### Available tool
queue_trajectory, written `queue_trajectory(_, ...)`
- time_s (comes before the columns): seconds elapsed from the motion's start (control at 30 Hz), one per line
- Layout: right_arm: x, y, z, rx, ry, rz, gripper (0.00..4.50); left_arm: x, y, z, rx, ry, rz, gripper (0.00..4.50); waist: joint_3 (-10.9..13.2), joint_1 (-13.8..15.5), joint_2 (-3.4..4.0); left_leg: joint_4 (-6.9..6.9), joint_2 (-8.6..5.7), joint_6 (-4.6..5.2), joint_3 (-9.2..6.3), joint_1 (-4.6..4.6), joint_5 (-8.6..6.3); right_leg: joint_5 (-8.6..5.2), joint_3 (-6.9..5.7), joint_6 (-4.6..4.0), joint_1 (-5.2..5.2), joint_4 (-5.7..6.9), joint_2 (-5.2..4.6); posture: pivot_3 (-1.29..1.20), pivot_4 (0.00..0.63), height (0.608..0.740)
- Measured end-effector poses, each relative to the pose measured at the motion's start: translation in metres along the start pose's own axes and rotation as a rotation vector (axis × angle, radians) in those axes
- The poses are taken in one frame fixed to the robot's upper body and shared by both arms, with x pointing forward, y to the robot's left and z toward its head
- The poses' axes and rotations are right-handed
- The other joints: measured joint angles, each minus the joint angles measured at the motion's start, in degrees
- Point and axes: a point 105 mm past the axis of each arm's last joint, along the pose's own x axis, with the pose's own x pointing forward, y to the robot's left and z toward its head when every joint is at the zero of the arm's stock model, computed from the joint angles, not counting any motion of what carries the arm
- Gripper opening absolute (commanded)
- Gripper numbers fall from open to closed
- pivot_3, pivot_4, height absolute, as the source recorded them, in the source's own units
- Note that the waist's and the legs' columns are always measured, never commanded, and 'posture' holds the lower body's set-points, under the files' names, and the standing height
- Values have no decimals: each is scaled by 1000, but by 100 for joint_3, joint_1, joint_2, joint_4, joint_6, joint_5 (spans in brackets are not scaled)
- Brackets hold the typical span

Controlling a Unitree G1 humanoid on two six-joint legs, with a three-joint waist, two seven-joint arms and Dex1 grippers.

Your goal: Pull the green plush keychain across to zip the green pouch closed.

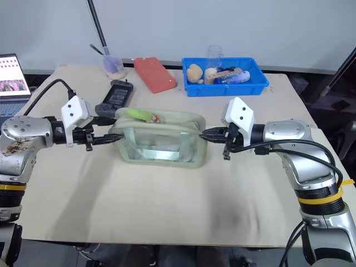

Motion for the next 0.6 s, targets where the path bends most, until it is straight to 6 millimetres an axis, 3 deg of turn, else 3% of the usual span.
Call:
queue_trajectory(0.1,1,-2,2,-5,-1,-4,0,0,-1,0,-1,-3,-8,19,0,0,0,0,0,0,0,0,0,0,0,0,-1,0,0,0,150,740)
queue_trajectory(0.13,1,-4,3,-8,0,-11,0,0,-1,1,-1,-3,-9,19,0,-1,0,0,0,0,0,0,0,0,0,0,-1,0,0,0,150,740)
queue_trajectory(0.17,2,-7,3,-14,7,-19,766,0,-1,1,-1,-3,-9,0,0,-1,0,0,0,0,0,0,0,0,0,0,-1,0,0,0,150,740)
queue_trajectory(0.33,3,-22,15,-55,18,-42,2400,0,-1,0,4,4,-11,0,0,-2,0,-1,0,0,1,-1,0,0,0,-1,-4,1,0,0,150,740)
queue_trajectory(0.47,1,-36,56,-145,-49,-52,3802,-1,-2,1,11,10,-16,0,0,-13,1,-2,2,0,1,0,0,1,0,-2,-7,4,1,0,150,740)
queue_trajectory(0.53,10,-35,77,-154,-117,-39,4479,-1,-2,1,13,14,-19,0,0,-16,1,-3,4,0,1,0,0,0,-1,-4,-6,6,3,0,150,740)
queue_trajectory(0.6,28,-22,92,-126,-204,14,4479,-1,-3,2,16,14,-22,0,0,-25,0,-3,5,0,1,1,0,-1,-1,-5,-8,16,3,0,150,740)
